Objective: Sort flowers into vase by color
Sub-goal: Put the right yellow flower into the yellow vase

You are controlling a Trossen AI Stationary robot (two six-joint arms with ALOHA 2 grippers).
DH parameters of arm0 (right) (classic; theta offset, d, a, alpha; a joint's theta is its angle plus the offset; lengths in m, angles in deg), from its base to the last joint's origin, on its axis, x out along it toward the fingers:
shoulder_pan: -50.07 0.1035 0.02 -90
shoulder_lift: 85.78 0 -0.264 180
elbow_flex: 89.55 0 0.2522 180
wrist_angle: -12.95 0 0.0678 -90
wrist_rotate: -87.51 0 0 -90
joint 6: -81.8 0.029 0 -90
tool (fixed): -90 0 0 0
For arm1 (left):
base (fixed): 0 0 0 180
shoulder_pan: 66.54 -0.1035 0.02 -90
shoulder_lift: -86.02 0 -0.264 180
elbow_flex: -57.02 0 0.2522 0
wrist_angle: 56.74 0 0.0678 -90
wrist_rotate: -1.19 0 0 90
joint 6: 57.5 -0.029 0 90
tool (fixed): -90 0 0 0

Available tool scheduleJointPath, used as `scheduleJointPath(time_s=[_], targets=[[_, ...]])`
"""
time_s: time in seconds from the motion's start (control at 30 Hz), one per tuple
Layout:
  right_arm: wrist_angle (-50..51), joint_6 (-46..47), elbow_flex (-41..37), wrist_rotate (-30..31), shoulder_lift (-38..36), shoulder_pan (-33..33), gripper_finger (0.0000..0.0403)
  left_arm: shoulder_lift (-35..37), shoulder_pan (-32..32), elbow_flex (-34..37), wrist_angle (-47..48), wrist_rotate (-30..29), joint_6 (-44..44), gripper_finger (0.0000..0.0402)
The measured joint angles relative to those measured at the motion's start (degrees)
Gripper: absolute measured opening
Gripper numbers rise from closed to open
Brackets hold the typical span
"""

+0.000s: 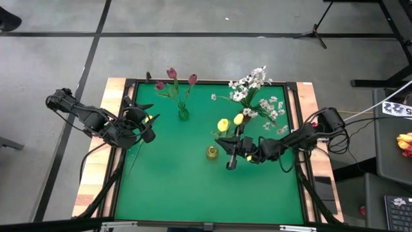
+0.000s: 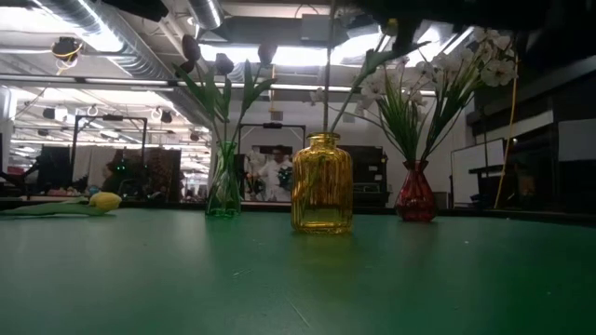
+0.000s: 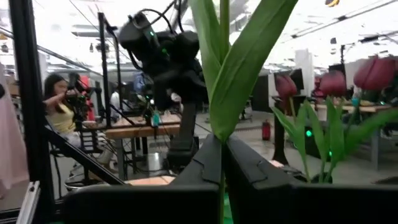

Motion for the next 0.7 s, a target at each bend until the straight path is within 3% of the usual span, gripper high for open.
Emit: scheduleJointPath(time_s=[0.7], targets=[[3.59,5.56,0.0,1.29,3.44,-2.23,0.0015,0.0,0.0,0.0,0.09,0.0,0.07,0.0214]])
